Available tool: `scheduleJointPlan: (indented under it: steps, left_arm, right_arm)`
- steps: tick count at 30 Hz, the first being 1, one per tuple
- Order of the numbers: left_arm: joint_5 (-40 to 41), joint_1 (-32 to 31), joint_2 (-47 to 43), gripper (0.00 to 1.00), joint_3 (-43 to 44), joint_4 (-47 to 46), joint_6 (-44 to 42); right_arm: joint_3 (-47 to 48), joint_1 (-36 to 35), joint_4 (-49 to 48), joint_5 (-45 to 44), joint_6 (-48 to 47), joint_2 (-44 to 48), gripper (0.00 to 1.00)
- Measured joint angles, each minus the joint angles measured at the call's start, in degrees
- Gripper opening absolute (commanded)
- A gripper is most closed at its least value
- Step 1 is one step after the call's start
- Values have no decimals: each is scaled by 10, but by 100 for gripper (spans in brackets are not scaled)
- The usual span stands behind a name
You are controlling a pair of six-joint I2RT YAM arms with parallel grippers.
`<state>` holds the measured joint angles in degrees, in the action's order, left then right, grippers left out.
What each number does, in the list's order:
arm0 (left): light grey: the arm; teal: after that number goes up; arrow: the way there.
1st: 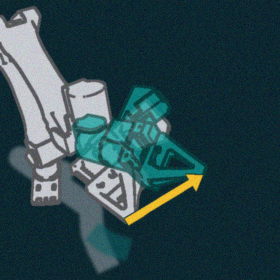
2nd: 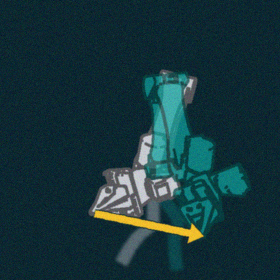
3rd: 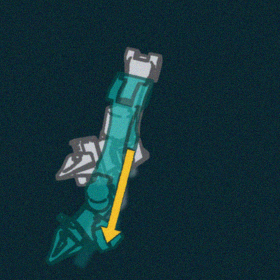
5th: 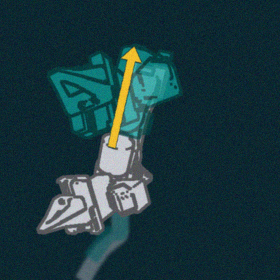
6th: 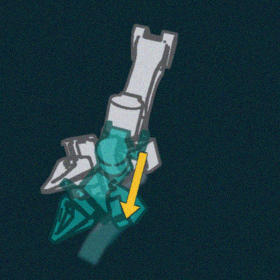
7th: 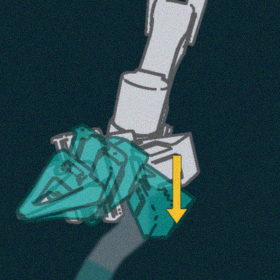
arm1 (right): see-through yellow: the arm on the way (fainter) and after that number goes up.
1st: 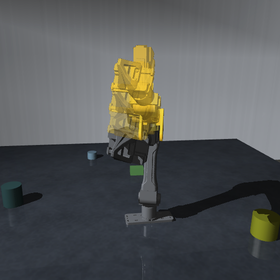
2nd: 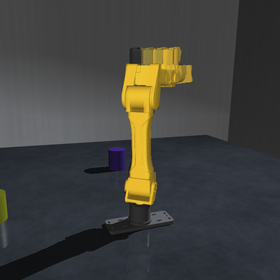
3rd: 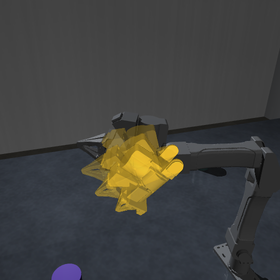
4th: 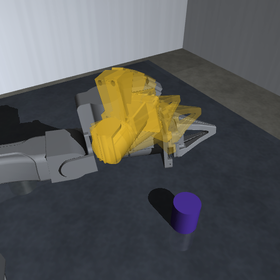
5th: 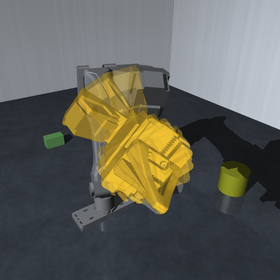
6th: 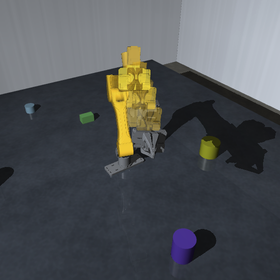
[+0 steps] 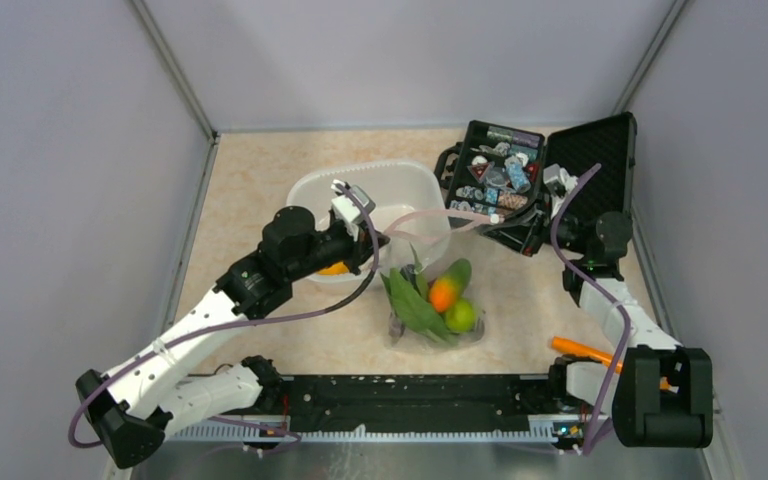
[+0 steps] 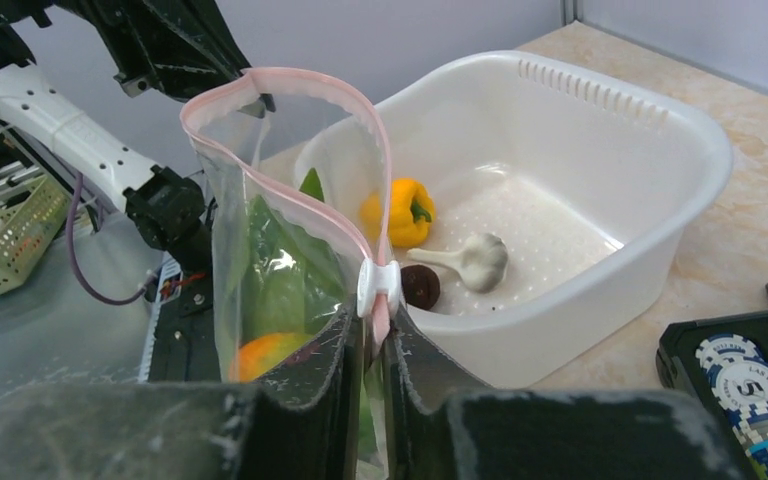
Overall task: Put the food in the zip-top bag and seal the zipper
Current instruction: Adjust the zipper food storage bag at the center of the board.
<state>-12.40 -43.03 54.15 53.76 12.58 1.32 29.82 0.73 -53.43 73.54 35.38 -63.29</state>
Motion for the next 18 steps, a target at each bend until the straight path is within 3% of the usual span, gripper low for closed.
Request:
scheduleJointPlan:
  steps: [3, 9, 10, 11, 12, 14, 15, 18]
  left_arm:
    - [0, 2, -1, 0, 0, 0, 0]
    - [0, 8, -12, 0, -9, 1, 0]
    - [1, 8, -13, 10, -9, 1, 0]
    - [2, 8, -13, 33, -9, 2, 0]
    - [3, 9, -14, 45, -9, 2, 0]
    - [12, 11, -17, 59, -9, 2, 3]
    - [14, 12, -19, 75, -9, 2, 1]
    - [15, 15, -25, 91, -5, 9, -1]
  right_arm:
    - [-7, 0, -35, 0, 27, 0, 0]
    - [-21, 0, -62, -3, 52, 5, 0]
    - [-21, 0, -62, -4, 54, 8, 0]
    - [-21, 0, -62, -4, 54, 12, 0]
    - [-22, 0, -62, -5, 53, 19, 0]
    - [-26, 0, -58, -9, 49, 37, 0]
    - [-27, 0, -55, -10, 46, 43, 0]
    - [-27, -10, -10, -16, 12, 73, 0]
